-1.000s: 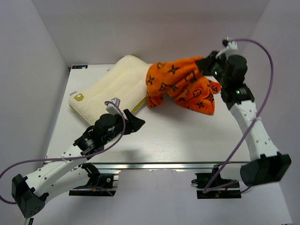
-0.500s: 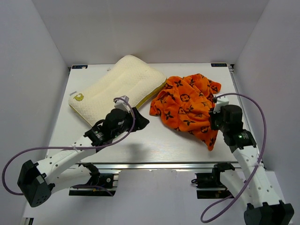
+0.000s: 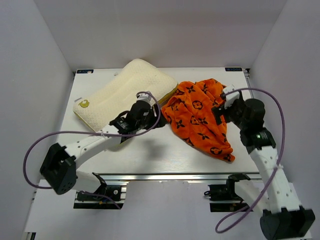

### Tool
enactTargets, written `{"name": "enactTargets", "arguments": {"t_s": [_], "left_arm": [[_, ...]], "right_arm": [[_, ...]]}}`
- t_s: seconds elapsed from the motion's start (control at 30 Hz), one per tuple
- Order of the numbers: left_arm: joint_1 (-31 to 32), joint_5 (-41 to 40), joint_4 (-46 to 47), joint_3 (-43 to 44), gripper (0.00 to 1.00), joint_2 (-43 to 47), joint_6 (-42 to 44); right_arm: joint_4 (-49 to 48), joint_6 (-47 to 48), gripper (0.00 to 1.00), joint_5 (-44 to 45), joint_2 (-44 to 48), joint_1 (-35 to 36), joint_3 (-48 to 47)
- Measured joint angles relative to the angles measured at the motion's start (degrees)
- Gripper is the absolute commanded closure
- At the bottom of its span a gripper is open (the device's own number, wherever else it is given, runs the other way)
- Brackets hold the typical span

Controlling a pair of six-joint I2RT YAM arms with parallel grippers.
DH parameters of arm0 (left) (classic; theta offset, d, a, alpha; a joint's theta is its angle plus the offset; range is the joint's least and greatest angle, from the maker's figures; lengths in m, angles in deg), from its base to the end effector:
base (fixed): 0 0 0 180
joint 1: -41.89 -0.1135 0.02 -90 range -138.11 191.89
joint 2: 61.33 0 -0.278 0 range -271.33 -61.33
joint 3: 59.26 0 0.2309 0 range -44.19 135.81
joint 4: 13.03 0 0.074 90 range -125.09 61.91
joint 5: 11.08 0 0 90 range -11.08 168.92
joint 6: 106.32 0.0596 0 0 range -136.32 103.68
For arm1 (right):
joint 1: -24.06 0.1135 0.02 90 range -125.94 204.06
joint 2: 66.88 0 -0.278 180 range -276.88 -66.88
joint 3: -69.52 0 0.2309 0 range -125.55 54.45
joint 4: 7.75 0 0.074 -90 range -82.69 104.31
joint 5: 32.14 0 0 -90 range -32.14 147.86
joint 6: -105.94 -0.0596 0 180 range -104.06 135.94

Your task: Put the pillow into the pillowcase

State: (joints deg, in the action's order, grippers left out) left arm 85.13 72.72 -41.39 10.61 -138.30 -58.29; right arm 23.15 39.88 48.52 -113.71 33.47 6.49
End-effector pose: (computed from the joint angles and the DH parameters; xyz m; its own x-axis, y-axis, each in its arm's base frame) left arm 0.2193 -0.1974 0.2785 -0.7268 -0.2291 -0.6475 0.1761 0.8490 -0.4981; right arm 0.1760 0.0390 0.3470 -0.1005 -0.4225 -0.9008 -0.3906 0.8494 -0.3549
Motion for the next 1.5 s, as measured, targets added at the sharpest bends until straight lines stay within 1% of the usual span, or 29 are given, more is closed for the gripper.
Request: {"name": "enactTargets", "arguments": {"t_s": [0.03,0.13,0.3,0.43,0.53,0.6,0.67,0.87,1.0,1.07,1.1,1.13,1.17,1.2,1.23,1.27,1.33,1.37,1.43,1.47,1.5], "left_arm": [[-0.8,0.6,0.2,0.4,0.24,-1.6,0.2],[-3.1,2.7,0.9,0.8,0.24,-6.6,0.5],[-5.4,6.1,2.0,1.5,0.25,-13.4,1.7],[-5.7,9.4,5.2,1.9,0.25,-16.5,4.0],[-5.7,10.8,6.9,3.6,0.25,-19.0,5.7],[-5.8,11.2,7.6,6.0,0.26,-21.5,6.7],[-5.8,11.3,7.9,8.7,0.26,-24.2,7.8],[-6.2,10.2,6.2,14.6,0.27,-30.8,10.4],[-6.5,9.0,4.3,16.7,0.28,-33.4,12.4],[-6.8,8.5,3.4,17.9,0.32,-34.6,13.2],[-7.0,8.5,3.1,18.4,0.36,-35.3,13.5],[-7.1,8.6,3.0,18.9,0.43,-36.0,13.7],[-7.2,8.7,2.9,19.2,0.46,-36.5,13.7],[-7.2,9.1,3.0,19.5,0.50,-37.0,14.0],[-7.3,9.6,3.0,19.8,0.52,-37.6,14.1],[-7.5,10.1,3.2,20.1,0.58,-38.1,14.1],[-7.7,11.4,3.8,20.7,0.66,-39.0,14.1],[-7.7,12.1,4.3,20.9,0.73,-39.4,14.2],[-7.7,13.2,4.5,21.5,0.79,-39.8,14.2],[-7.7,13.7,4.5,21.8,0.84,-39.8,14.4],[-7.7,14.0,4.4,22.1,0.85,-39.8,14.6]], "right_arm": [[-0.8,0.4,0.11,-2.2,-2.4,0.0,-0.7],[-2.9,0.5,0.11,-9.2,-13.4,-0.1,-4.9],[-3.0,0.7,0.11,-20.5,-36.3,-0.1,-17.5],[-2.3,0.7,0.11,-25.4,-51.4,-0.1,-30.0],[-2.0,0.6,0.11,-25.9,-60.0,-0.1,-38.6],[-2.4,0.3,0.11,-24.5,-63.9,-0.1,-42.3],[-2.7,0.2,0.11,-22.2,-65.8,-0.1,-43.7],[-3.7,0.7,0.11,-15.8,-68.1,-0.1,-44.0],[-4.4,2.1,0.11,-13.4,-70.4,-0.2,-44.1],[-4.5,2.7,0.12,-12.7,-71.7,-0.3,-44.1],[-4.5,3.1,0.15,-12.3,-72.4,-0.3,-44.1],[-4.5,3.5,0.16,-11.8,-73.0,-0.3,-44.1],[-4.5,3.8,0.18,-11.6,-73.5,-0.4,-44.1],[-4.5,4.0,0.24,-11.4,-73.9,-0.4,-44.1],[-4.4,4.3,0.28,-11.3,-74.1,-0.4,-44.1],[-4.4,4.7,0.38,-11.3,-74.2,-0.4,-44.1],[-4.5,5.0,0.50,-11.6,-74.2,-0.4,-44.1],[-4.5,5.0,0.61,-11.8,-74.2,-0.5,-44.1],[-4.4,4.7,0.70,-12.4,-74.2,-0.9,-44.0],[-4.5,4.6,0.78,-12.8,-74.1,-1.2,-43.8],[-4.5,4.4,0.81,-13.4,-73.8,-1.7,-43.3]]}}
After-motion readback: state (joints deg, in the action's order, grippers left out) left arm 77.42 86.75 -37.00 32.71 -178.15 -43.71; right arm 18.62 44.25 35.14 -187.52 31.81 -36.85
